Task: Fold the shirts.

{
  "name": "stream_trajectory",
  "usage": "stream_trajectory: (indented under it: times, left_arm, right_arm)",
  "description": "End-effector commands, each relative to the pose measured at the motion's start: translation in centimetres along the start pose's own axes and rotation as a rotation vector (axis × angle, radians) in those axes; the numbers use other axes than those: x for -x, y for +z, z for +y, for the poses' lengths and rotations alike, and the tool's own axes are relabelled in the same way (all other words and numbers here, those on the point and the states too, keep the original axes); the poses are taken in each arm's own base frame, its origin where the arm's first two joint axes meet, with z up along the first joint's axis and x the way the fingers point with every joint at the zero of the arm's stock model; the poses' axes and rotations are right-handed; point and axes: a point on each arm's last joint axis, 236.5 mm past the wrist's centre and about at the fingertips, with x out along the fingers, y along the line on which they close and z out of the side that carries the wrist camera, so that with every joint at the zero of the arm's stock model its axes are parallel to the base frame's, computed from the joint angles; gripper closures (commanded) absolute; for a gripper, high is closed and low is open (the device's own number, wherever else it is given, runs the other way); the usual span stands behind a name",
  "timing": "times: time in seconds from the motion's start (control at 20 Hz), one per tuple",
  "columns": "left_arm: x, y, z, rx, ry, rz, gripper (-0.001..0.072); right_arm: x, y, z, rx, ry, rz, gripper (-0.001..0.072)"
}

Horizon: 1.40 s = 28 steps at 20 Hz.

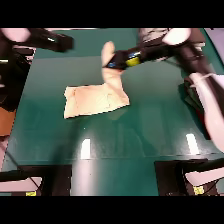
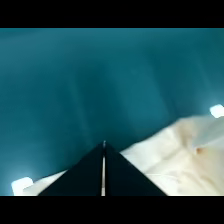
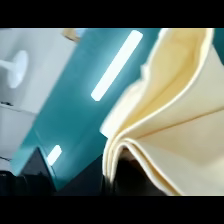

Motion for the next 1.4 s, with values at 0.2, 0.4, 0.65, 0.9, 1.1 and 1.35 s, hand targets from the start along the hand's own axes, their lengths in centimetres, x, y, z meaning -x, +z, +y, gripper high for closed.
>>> stream_trajectory:
  times: [0.2, 0.4, 0.65, 0.9, 1.1, 1.35]
  left_arm:
    - [12.0, 3.0, 7.1, 0.008, 0.214, -0.132, 0.0684]
    - [11.5, 2.5, 6.2, 0.024, 0.176, -0.115, 0.0685]
    - [10.1, 2.5, 2.5, -0.024, 0.103, -0.107, 0.0684]
    - [8.0, 1.6, -0.1, -0.073, 0.051, -0.067, 0.0684]
    - [7.1, 1.3, -1.2, -0.092, 0.028, -0.056, 0.0684]
    - [7.1, 1.2, -1.6, -0.085, 0.013, -0.052, 0.0684]
  right_arm:
    - [-14.9, -1.4, 5.7, 0.096, 0.145, -0.027, 0.0292]
    - [-10.3, -1.1, -1.1, 0.105, -0.007, 0.020, 0.0347]
    - [0.0, -6.3, -14.5, -0.088, -0.309, 0.138, 0.0343]
    - [4.9, -13.2, -22.2, -0.372, -0.391, 0.201, 0.0059]
    - [1.5, -14.2, -22.9, -0.503, -0.294, 0.184, 0.0060]
    - [-5.4, -13.0, -21.7, -0.523, -0.164, 0.205, 0.0089]
